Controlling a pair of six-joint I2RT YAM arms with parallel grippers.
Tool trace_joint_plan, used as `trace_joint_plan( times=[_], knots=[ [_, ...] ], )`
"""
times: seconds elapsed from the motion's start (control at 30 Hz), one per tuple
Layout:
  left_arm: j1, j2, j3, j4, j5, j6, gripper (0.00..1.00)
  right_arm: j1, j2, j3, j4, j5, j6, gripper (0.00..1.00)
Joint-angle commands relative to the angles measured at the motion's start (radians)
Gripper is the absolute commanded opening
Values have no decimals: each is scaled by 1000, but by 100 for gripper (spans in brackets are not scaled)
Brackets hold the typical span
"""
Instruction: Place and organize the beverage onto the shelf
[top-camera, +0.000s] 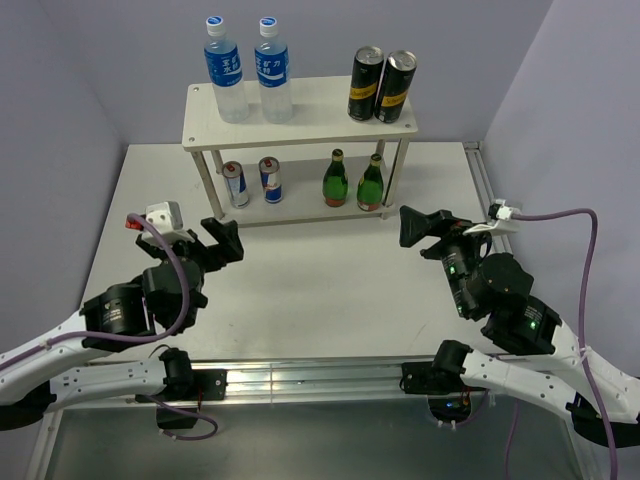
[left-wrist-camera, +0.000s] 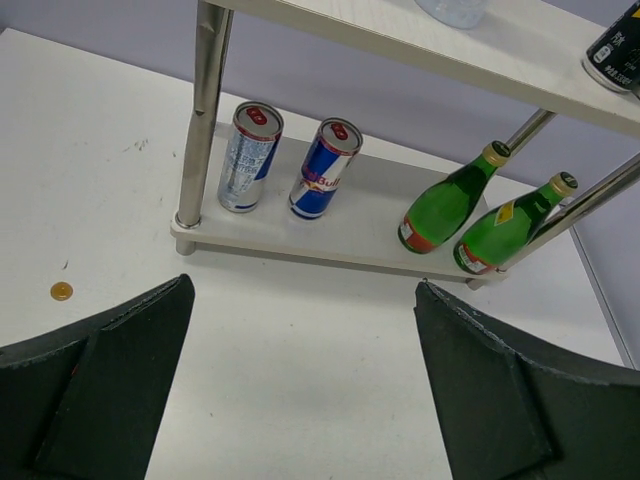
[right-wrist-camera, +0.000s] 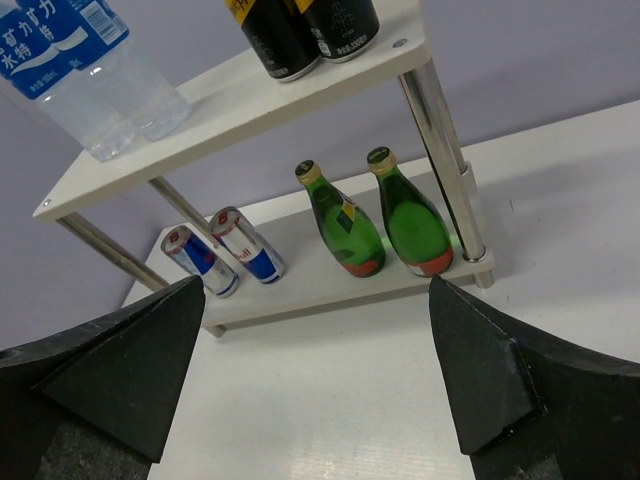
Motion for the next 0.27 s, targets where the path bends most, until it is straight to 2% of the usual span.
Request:
trace_joint_plan(
  times=[0.0, 0.23],
  knots=[
    [-7, -7, 20, -34, -38, -6, 99, 7, -3, 21, -4, 24, -24, 100],
    [-14, 0, 21, -39, -47, -6, 99, 6, -4, 11, 11, 12, -56, 100]
  ],
)
